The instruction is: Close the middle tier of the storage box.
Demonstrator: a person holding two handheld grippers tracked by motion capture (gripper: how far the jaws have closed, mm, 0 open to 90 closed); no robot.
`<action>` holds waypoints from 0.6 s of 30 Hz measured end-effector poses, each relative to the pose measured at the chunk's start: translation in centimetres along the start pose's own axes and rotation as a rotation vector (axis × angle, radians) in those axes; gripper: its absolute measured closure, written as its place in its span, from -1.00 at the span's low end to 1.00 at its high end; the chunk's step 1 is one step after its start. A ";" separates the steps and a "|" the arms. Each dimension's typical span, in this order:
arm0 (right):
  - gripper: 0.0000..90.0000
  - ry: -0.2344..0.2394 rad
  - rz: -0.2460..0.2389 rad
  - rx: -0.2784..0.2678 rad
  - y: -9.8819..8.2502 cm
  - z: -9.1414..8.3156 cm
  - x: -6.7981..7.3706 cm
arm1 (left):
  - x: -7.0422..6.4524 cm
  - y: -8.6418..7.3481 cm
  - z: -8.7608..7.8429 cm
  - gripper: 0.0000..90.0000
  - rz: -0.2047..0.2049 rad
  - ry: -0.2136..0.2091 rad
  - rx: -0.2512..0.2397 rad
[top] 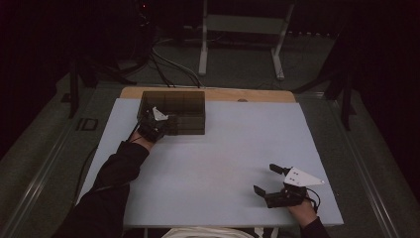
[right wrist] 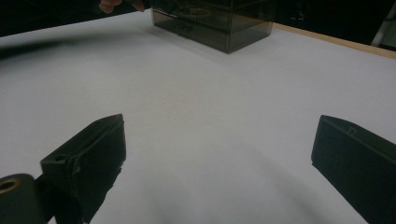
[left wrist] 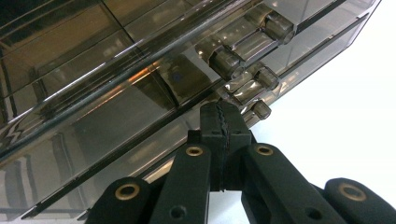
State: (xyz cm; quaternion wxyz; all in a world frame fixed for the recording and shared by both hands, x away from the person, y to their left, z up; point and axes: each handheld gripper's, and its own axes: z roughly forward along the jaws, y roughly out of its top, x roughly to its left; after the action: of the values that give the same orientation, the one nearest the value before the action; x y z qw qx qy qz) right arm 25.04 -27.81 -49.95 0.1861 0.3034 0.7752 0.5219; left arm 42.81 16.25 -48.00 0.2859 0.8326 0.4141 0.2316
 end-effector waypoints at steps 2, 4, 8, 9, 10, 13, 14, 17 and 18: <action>-0.94 -0.001 0.002 0.000 0.0 0.0 0.0 | -0.1 0.1 -0.2 1.00 0.003 -0.005 0.003; -0.94 -0.001 0.002 -0.001 0.0 0.0 0.0 | -0.2 0.1 -0.4 1.00 0.007 -0.002 0.001; -0.94 -0.001 0.001 0.001 0.0 0.0 0.0 | -0.5 0.1 -0.8 1.00 0.017 0.006 0.010; -0.94 -0.001 0.001 0.000 0.0 0.0 0.0 | -0.5 0.2 -0.9 1.00 0.016 0.002 0.011; -0.94 -0.001 0.002 0.000 0.0 0.0 0.0 | -0.5 0.2 -1.0 1.00 0.015 0.005 0.013; -0.94 -0.001 0.001 0.000 0.0 0.0 0.0 | -0.7 0.1 -1.3 0.85 0.014 0.005 0.019; -0.94 -0.001 0.002 0.000 0.0 0.0 0.0 | -0.7 0.1 -1.3 0.85 0.006 -0.006 0.023; -0.94 0.000 0.000 0.000 0.0 0.0 0.0 | -0.6 0.0 -1.6 0.64 0.001 -0.048 0.014; -0.94 0.000 0.001 0.001 0.0 0.0 0.0 | -0.6 0.1 -1.7 0.60 -0.005 -0.058 0.010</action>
State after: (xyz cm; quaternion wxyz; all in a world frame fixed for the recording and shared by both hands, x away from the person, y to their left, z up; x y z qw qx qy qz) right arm 25.02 -27.79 -49.93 0.1860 0.3038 0.7752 0.5217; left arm 41.42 16.17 -46.81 0.2941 0.8394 0.4087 0.2045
